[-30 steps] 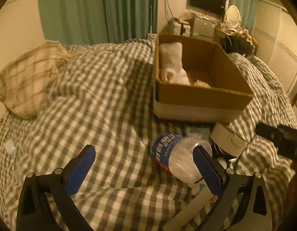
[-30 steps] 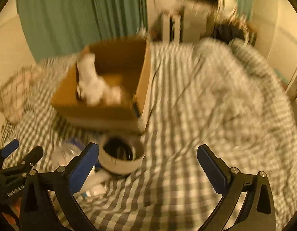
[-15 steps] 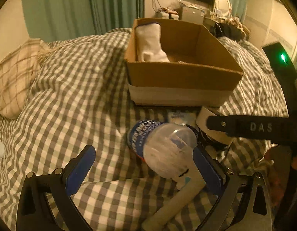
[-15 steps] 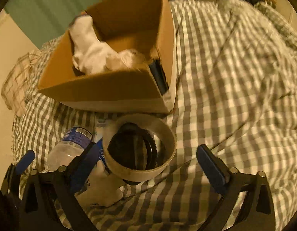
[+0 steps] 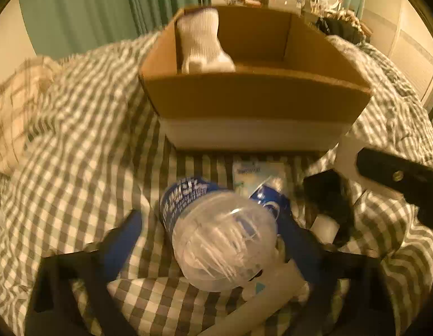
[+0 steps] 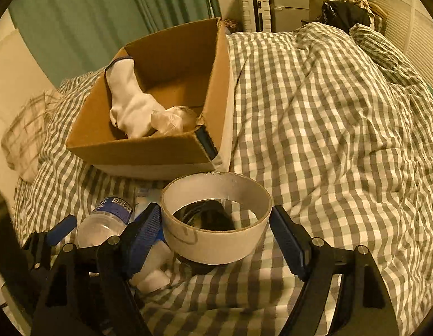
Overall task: Organize objects
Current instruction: 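Grasp the clear container with left tool while right tool grasps tape roll, drop both in box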
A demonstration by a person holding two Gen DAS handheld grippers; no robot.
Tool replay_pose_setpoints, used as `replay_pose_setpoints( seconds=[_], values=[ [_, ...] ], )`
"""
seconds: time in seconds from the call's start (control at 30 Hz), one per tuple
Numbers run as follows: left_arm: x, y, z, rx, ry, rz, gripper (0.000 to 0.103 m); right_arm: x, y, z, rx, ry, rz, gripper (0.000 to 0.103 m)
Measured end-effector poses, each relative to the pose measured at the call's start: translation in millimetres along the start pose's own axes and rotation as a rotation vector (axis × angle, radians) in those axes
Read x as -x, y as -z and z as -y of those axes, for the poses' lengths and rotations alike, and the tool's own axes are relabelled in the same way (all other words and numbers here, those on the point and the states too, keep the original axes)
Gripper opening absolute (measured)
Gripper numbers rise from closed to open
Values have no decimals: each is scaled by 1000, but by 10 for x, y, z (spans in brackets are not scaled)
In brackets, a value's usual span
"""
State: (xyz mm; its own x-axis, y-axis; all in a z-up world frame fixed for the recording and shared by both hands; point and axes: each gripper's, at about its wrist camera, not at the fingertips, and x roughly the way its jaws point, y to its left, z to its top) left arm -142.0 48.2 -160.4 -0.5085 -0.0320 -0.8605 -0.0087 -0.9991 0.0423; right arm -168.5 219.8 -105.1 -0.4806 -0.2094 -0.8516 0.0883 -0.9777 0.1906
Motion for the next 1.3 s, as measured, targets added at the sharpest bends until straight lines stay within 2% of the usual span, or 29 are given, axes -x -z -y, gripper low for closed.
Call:
replay_pose_setpoints(
  seconds=[0.03, 0.17, 0.47, 0.57, 0.73, 1.0, 1.1, 1.2, 1.3],
  values=[
    [-27, 17, -21, 10, 26, -12, 79, -6, -2, -7, 3, 4, 0, 79],
    [77, 68, -113, 51, 60, 17, 77, 29, 15, -79, 35, 29, 18, 79],
    [649, 185, -346, 149, 70, 135, 73, 496, 107, -100, 66, 57, 138, 79],
    [827, 103, -397, 159, 79, 164, 73, 699, 120, -152, 89, 75, 171, 79],
    [1147, -26, -458, 157, 102, 259, 72, 1052, 98, -224, 116, 98, 231, 79],
    [1267, -378, -536, 148, 113, 303, 72, 1424, -237, -493, 170, 62, 299, 79],
    [1275, -577, -556, 154, 103, 322, 72, 1461, -458, -586, 183, 50, 319, 79],
    [1262, -779, -585, 189, 127, 330, 72, 1440, -679, -647, 192, 40, 327, 79],
    [1213, -958, -559, 165, 117, 357, 72, 1341, -926, -730, 203, 40, 330, 79]
  ],
)
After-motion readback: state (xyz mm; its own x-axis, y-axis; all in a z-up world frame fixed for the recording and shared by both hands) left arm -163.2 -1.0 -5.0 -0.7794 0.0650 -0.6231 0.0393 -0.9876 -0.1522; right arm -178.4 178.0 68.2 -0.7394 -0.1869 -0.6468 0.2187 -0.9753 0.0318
